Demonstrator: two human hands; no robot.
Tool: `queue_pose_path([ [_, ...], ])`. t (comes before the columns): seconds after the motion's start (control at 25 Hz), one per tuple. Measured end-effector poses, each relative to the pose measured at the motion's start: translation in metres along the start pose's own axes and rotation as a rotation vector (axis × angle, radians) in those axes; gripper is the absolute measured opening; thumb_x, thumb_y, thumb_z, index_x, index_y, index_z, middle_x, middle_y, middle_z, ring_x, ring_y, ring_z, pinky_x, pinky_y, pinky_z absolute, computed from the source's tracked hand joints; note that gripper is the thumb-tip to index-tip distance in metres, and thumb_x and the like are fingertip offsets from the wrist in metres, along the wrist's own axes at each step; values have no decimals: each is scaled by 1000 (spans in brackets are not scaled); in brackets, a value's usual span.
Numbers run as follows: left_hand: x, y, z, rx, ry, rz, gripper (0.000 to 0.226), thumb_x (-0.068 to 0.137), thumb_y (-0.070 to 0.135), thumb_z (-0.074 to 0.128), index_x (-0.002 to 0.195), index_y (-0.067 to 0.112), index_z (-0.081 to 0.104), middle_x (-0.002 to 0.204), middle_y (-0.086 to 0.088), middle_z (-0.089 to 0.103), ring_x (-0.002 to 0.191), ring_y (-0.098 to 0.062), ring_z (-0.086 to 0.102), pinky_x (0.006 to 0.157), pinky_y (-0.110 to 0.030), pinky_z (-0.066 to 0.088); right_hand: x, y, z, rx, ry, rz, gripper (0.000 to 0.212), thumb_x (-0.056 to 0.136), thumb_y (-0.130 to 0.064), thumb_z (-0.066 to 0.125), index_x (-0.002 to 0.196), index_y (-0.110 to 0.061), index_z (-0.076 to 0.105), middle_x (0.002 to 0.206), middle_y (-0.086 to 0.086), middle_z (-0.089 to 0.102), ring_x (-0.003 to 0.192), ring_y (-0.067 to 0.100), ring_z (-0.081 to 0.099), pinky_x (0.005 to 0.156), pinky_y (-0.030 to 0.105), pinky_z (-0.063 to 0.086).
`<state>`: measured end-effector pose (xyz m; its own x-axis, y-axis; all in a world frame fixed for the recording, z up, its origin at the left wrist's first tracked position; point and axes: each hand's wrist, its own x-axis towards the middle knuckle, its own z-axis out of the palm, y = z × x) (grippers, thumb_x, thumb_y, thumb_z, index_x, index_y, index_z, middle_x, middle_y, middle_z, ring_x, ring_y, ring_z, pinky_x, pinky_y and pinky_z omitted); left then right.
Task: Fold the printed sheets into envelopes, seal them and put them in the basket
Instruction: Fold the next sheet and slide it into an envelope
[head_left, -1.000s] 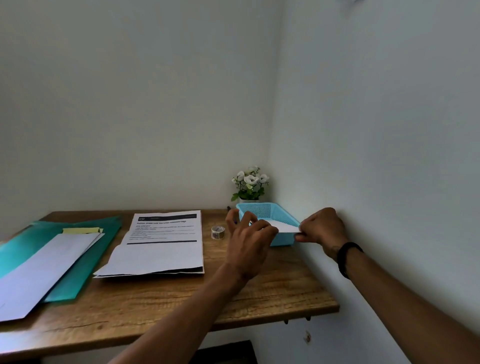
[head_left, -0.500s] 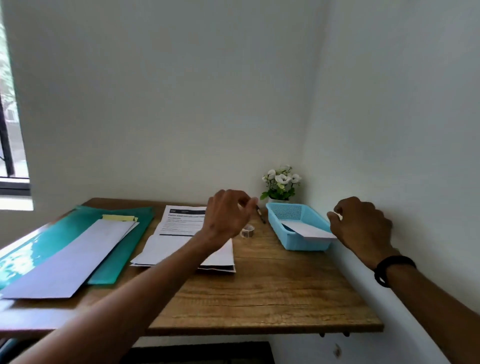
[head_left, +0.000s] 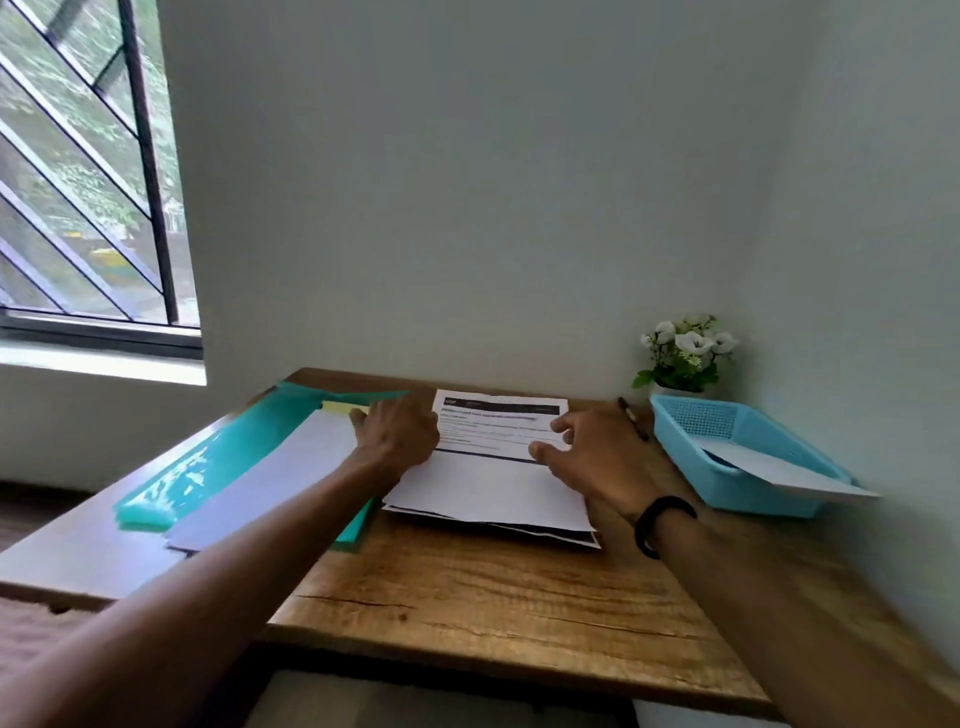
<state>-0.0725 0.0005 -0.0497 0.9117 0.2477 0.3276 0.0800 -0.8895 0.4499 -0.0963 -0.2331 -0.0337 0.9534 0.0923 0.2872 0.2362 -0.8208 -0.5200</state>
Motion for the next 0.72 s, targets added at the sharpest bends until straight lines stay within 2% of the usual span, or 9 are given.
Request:
queue_pose_path([
  [0.08, 7, -7, 9, 7, -25, 21, 10, 101, 30, 52, 97, 22, 56, 114, -11, 65, 117, -36, 60, 104, -53, 38, 14, 3, 19, -13, 3, 27, 58, 96, -39, 71, 144, -10, 56, 144, 10, 61, 129, 26, 59, 103, 31, 46],
  [0.16, 15, -10, 15, 55, -57, 25, 31, 103, 43, 50, 122, 20, 59, 127, -12, 66, 123, -37, 59, 109, -56, 39, 25, 13, 31, -23, -6, 38, 60, 98, -39, 68, 148, -12, 51, 151, 10, 55, 138, 28, 51, 110, 33, 41],
  [0.2, 18, -11, 17, 78, -62, 18, 40, 102, 50, 50, 127, 19, 59, 128, -12, 66, 123, -36, 60, 109, -56, 39, 28, 20, 34, -31, -11, 48, 62, 98, -41, 67, 151, -15, 48, 154, 9, 52, 141, 28, 48, 112, 35, 39],
  [0.4, 26, -16, 29, 60, -9, 2, 50, 93, 65, 57, 119, 23, 63, 120, -7, 71, 116, -34, 63, 103, -51, 42, 41, 41, 43, -54, -30, 24, 66, 98, -48, 64, 155, -24, 43, 160, 3, 47, 146, 26, 42, 117, 38, 36],
  [0.6, 29, -19, 33, -24, -15, -23, 51, 89, 67, 62, 121, 27, 62, 119, 2, 70, 114, -26, 63, 98, -44, 39, 50, 44, 51, 35, 21, 27, 67, 94, -47, 69, 153, -27, 44, 151, 3, 55, 141, 29, 44, 113, 41, 40],
  [0.72, 35, -22, 33, 24, -21, -10, 52, 92, 67, 60, 126, 28, 58, 121, 1, 70, 115, -27, 64, 99, -44, 46, 53, 46, 52, 73, 45, 0, 67, 91, -46, 73, 150, -28, 46, 142, 4, 60, 133, 26, 51, 109, 41, 46],
])
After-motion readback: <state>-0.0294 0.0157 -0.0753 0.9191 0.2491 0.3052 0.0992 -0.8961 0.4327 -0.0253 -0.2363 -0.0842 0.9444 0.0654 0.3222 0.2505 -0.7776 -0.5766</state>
